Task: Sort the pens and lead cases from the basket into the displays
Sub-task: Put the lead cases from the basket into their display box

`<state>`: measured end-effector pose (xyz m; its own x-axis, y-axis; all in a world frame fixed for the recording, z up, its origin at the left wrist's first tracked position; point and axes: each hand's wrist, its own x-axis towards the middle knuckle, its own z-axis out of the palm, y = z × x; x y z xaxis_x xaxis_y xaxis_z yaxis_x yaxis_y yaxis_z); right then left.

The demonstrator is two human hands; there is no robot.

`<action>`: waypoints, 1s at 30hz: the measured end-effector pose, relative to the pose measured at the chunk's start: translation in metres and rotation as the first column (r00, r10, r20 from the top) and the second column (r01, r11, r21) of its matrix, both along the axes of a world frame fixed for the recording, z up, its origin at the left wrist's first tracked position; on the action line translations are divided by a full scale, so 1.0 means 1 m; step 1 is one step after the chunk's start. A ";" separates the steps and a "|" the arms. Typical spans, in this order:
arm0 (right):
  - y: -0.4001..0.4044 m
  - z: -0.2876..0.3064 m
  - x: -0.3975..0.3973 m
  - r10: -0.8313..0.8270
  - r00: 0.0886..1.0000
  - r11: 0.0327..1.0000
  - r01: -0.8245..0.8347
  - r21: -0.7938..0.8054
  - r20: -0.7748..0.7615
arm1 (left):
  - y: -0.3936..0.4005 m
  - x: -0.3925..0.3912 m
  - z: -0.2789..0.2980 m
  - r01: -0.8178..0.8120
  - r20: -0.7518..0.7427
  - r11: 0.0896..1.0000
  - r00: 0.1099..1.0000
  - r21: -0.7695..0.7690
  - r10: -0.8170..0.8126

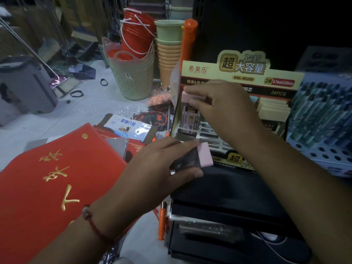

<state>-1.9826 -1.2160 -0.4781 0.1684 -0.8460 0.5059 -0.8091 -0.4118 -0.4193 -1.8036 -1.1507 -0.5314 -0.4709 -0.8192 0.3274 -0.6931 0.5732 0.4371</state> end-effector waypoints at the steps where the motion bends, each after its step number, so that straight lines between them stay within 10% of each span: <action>1: 0.000 0.000 0.000 0.002 1.000 1.000 -0.002 0.000 -0.007 | 0.000 0.000 0.000 -0.001 -0.003 1.000 1.000 0.001 0.001; 16: 0.012 0.004 0.010 -0.108 0.980 0.994 0.111 0.008 -0.167 | 0.000 0.005 0.002 -0.016 -0.039 0.999 0.999 0.050 0.018; 30: 0.044 0.032 -0.013 0.302 0.953 0.833 -0.275 0.481 0.022 | 0.001 0.000 0.005 -0.036 -0.168 0.995 0.984 0.093 0.051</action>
<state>-1.9954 -1.1724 -0.4465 0.4577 -0.8882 0.0405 -0.7109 -0.3929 -0.5833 -1.8037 -1.1493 -0.5268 -0.3778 -0.8674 0.3240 -0.6278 0.4972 0.5989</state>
